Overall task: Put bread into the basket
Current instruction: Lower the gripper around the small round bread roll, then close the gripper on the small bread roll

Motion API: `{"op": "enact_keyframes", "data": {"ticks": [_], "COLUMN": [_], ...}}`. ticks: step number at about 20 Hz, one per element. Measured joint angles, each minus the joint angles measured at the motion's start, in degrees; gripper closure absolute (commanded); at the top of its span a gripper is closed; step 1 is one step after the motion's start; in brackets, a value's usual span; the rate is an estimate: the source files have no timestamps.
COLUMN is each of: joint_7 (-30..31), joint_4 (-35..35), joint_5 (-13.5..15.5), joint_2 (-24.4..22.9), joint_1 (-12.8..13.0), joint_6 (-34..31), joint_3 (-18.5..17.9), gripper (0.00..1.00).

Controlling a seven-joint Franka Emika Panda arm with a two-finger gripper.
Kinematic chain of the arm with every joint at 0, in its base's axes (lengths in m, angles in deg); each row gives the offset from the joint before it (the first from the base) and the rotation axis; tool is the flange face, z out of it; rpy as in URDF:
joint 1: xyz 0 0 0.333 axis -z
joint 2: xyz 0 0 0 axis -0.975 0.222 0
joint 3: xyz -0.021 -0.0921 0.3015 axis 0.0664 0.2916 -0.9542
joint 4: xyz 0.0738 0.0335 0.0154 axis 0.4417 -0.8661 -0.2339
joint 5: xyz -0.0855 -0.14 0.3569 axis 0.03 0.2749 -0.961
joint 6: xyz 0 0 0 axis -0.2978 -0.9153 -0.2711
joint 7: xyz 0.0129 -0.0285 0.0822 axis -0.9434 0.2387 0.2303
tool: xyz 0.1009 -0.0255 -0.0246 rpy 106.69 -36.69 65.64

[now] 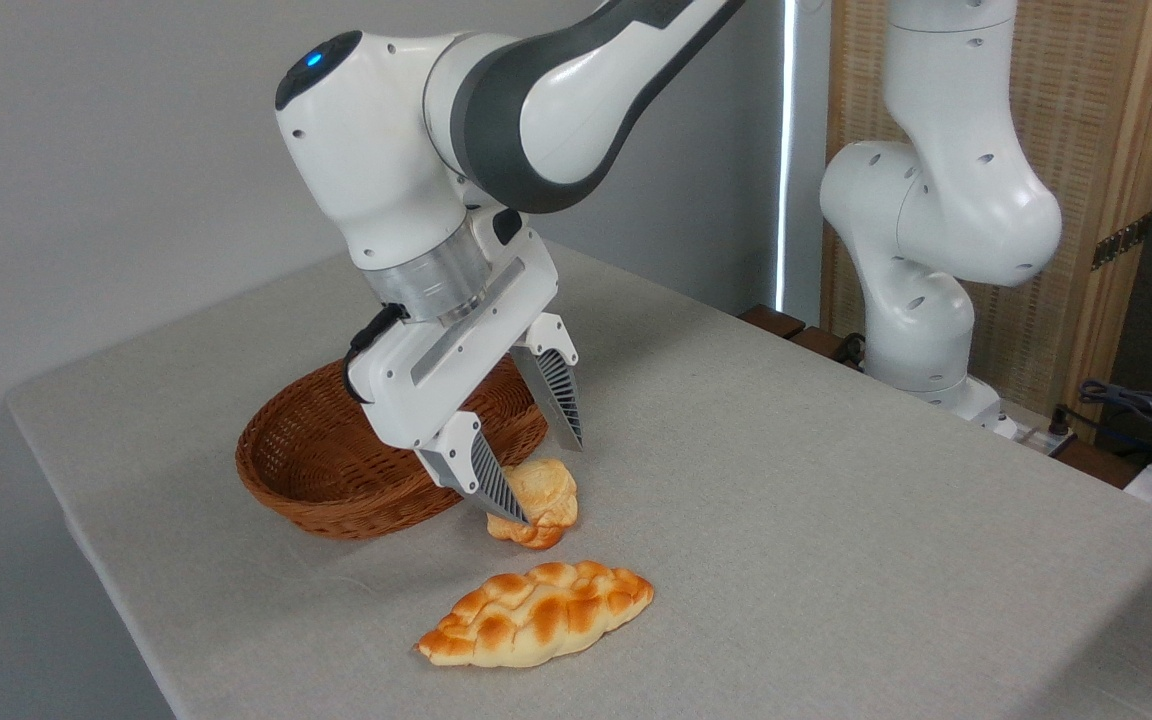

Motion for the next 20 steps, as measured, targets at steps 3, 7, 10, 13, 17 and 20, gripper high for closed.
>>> {"op": "enact_keyframes", "data": {"ticks": [3,7,10,13,17,20], "joint_7": [-0.01,-0.08,-0.08,-0.08,-0.08,-0.08], "joint_4": [-0.18,-0.28,-0.29,-0.29,-0.29,-0.29], "joint_5": [-0.03,-0.03,-0.28,-1.06,-1.12,-1.12], "joint_2": [0.44,1.41,2.08,2.24,2.24,2.24], "joint_1": [0.05,0.76,1.33,1.38,1.38,1.38], "joint_6": [0.97,1.80,1.89,1.92,1.94,1.94], "joint_3": [0.09,0.15,0.17,0.18,0.18,0.18], "gripper": [0.00,0.00,0.00,0.14,0.56,0.56]}}
